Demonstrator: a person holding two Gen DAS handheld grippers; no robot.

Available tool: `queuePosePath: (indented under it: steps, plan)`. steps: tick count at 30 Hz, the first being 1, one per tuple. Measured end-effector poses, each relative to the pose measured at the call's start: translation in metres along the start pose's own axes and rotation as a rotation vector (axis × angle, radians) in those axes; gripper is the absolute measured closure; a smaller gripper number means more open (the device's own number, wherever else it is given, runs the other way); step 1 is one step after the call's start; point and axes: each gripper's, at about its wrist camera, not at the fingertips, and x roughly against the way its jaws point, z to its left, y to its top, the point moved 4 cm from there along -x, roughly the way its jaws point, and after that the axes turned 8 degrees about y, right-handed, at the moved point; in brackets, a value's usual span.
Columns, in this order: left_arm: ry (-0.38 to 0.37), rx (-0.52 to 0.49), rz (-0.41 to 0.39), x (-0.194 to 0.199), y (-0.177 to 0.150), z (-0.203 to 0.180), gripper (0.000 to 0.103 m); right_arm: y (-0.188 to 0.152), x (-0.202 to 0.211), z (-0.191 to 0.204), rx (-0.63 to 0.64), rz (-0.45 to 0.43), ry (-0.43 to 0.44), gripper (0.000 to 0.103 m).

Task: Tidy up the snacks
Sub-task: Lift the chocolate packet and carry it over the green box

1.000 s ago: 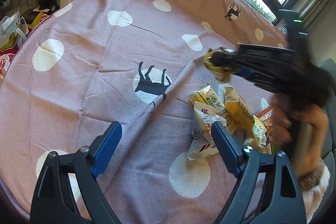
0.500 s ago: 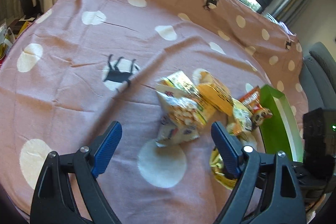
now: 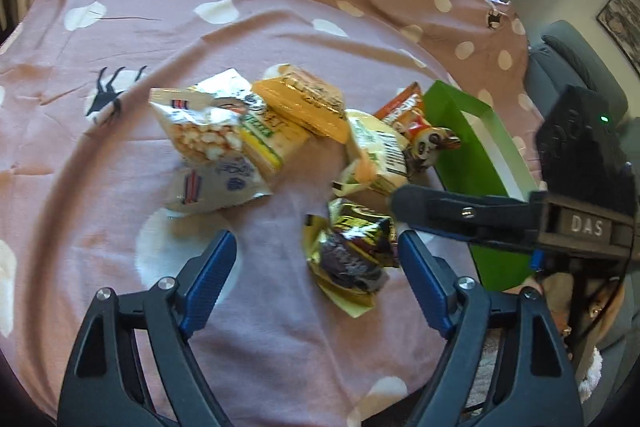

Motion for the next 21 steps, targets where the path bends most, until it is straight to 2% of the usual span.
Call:
queuePosePath:
  steps: [2,5,10,12,16,21]
  plan:
    - [-0.030,-0.012,0.021,-0.005,-0.003,-0.007,0.024,-0.001,-0.009,-0.004,-0.015,0.045,0.050,0.041]
    - [-0.070,-0.022,0.061,-0.015,-0.009,-0.017,0.029,-0.003,-0.024,-0.006,-0.028,0.087,0.048,0.041]
    - [-0.065,-0.031,0.084,-0.026,-0.016,-0.021,0.039,-0.009,-0.037,-0.010,-0.031,0.137,0.072,0.045]
    - [-0.039,-0.035,0.077,-0.029,-0.016,-0.021,0.050,-0.009,-0.039,-0.008,-0.015,0.136,0.071,0.047]
    - [-0.034,-0.051,0.061,-0.028,-0.015,-0.022,0.054,-0.007,-0.041,-0.002,0.022,0.114,0.064,0.055]
    - [-0.052,-0.057,0.021,-0.017,-0.008,-0.034,0.059,-0.009,-0.027,0.011,0.092,0.070,0.019,0.057]
